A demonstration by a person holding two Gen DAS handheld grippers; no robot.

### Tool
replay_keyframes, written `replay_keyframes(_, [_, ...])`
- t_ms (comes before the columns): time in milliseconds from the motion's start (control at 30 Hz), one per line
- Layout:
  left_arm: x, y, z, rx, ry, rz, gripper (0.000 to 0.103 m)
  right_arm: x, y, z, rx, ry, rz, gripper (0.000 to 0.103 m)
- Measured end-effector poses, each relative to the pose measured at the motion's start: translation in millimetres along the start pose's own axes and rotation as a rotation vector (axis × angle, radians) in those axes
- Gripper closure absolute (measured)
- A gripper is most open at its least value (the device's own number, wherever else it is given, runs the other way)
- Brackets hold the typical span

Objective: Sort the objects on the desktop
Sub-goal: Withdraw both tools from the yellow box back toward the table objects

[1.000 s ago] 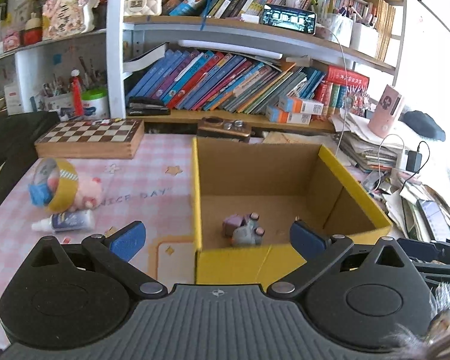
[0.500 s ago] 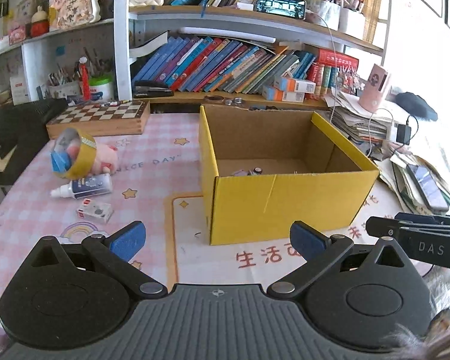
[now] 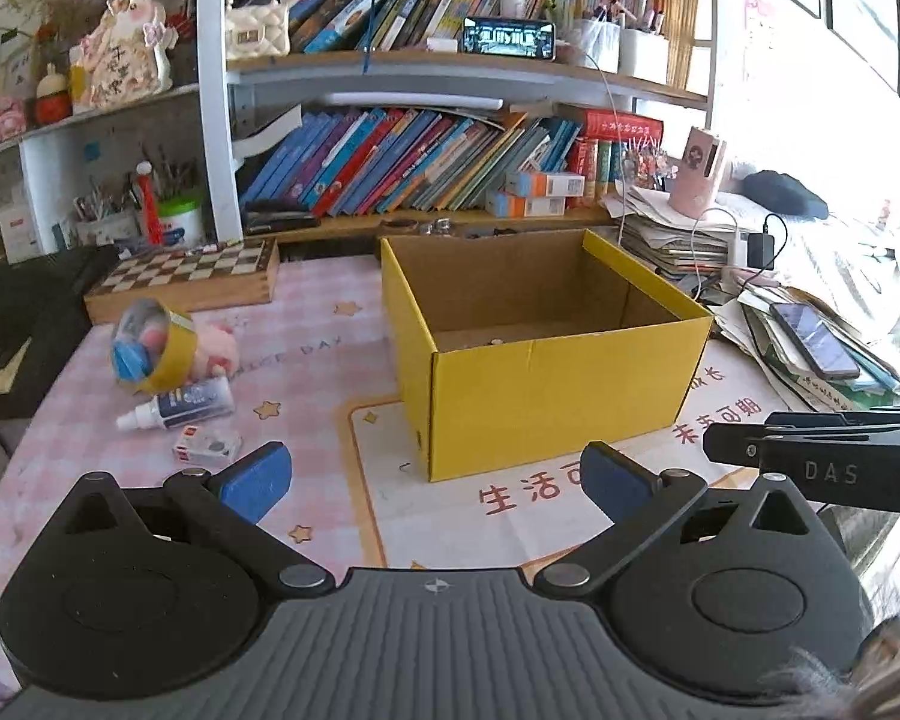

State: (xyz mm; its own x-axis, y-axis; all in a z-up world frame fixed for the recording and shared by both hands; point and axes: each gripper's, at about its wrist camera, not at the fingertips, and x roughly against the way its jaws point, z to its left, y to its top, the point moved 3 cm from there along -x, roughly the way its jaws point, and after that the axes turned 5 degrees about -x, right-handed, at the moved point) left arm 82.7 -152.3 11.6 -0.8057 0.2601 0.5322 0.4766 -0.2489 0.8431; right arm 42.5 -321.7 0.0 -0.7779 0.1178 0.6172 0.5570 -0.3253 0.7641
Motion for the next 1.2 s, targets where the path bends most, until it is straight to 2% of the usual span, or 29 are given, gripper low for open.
replay_keyframes(267, [16, -11, 18, -0.005, 0.024, 0.000, 0.000, 13, -12, 21, 0.006, -0.007, -0.002, 0.055])
replay_keyframes(400, [26, -17, 26, -0.013, 0.012, -0.013, 0.000, 18, -19, 30, 0.008, -0.008, 0.003, 0.055])
replay_keyframes(500, [36, -23, 31, -0.007, -0.070, -0.037, 0.000, 22, -25, 37, 0.011, -0.008, 0.005, 0.055])
replay_keyframes(633, [48, -32, 40, 0.033, -0.214, -0.073, 0.000, 27, -32, 47, 0.015, -0.006, 0.009, 0.055])
replay_keyframes(767, [55, -41, 53, 0.092, -0.267, -0.088, 0.000, 31, -40, 57, 0.024, 0.003, 0.016, 0.055])
replay_keyframes(900, [57, -51, 73, 0.177, -0.260, -0.063, 0.000, 31, -47, 71, 0.039, 0.021, 0.032, 0.055])
replay_keyframes(1200, [74, -72, 119, 0.302, -0.145, -0.045, 0.000, 26, -64, 112, 0.106, 0.087, 0.070, 0.055])
